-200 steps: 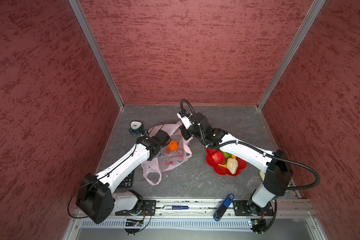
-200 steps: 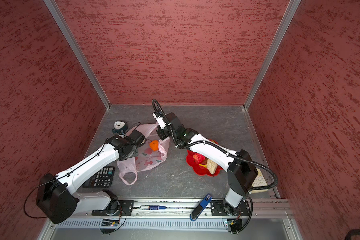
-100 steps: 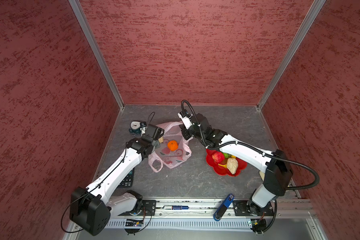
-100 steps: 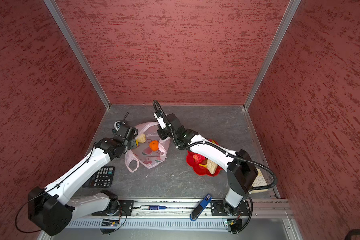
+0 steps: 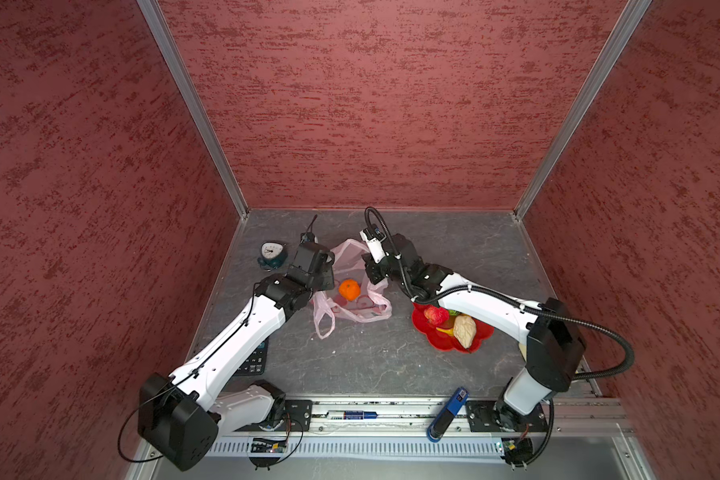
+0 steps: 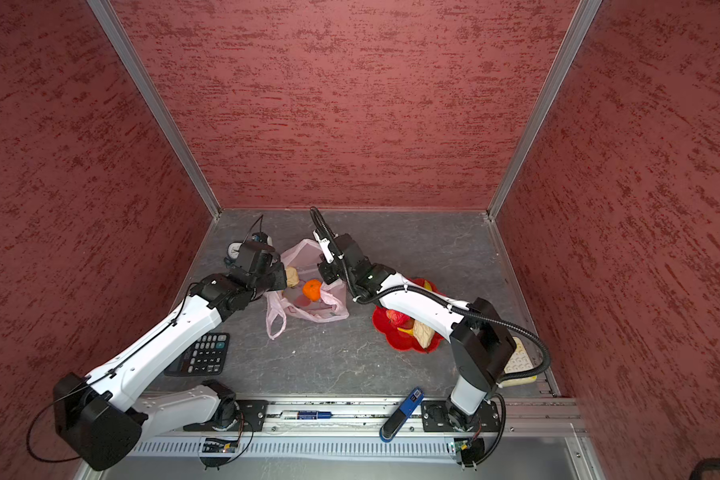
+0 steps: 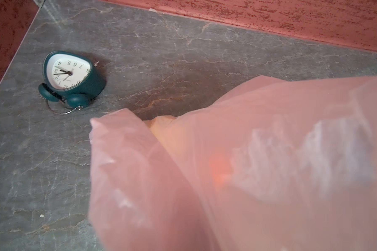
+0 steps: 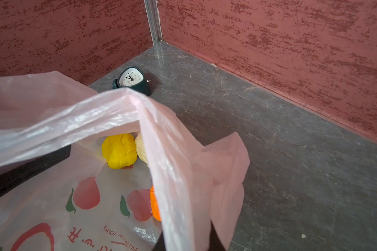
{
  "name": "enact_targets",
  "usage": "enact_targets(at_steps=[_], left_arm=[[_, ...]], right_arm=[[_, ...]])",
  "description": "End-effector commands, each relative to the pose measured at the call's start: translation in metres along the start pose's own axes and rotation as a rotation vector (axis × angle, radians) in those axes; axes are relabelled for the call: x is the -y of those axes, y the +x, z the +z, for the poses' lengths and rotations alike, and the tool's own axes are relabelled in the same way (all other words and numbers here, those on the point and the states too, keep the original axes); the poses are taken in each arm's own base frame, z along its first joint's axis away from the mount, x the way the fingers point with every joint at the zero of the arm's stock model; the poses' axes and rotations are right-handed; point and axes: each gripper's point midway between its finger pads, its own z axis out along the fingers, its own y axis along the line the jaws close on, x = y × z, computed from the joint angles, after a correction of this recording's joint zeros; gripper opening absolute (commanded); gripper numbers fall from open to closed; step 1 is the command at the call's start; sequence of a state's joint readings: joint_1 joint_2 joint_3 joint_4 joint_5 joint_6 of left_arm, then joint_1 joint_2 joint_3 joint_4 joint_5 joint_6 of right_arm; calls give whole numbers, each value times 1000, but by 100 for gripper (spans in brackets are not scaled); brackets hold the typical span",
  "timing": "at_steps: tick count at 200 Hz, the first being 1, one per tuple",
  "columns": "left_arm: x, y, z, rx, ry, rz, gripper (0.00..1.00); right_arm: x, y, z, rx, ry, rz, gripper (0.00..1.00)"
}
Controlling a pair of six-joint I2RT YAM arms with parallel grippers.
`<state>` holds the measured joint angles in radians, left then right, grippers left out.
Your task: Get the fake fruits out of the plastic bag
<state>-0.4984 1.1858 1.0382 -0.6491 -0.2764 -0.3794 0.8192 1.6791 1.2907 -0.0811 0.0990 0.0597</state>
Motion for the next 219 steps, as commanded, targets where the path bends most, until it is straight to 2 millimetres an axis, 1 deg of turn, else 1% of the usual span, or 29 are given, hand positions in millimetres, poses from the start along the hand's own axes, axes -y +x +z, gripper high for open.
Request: enact_targets(at_steps=[1,40,67,88,114,149,164,187,203,219], left_arm=[[22,-15,-7,29,72,71,12],[51,-18,-10,33,185,157,11],[65,-15,-10,8,252,207,11],[72,-12,-12,-13,287,259,11],[73,-9,-13,-42,298,295,11],[74,-8,-21,-75,321,310,11],[70,-8,-25,-98,324,307,11],[56,-5,-26,-138,297,270,11],[48,3,-26,-171,289,217,11],[44,20,-26,-220,293,159,11]], right_arm=[[7,-22,-12,83,36,37,13],[23,-20,-13,94,96,91,13],[32,-15,-13,93,123,128,13],[41,-9,-12,86,147,169,13],[48,-4,-11,77,158,205,13],[58,-5,-12,81,190,230,13],[65,-6,-14,85,200,254,13],[71,-6,-15,83,205,267,13],[72,-4,-14,71,210,258,13],[70,-3,-15,56,195,238,15]])
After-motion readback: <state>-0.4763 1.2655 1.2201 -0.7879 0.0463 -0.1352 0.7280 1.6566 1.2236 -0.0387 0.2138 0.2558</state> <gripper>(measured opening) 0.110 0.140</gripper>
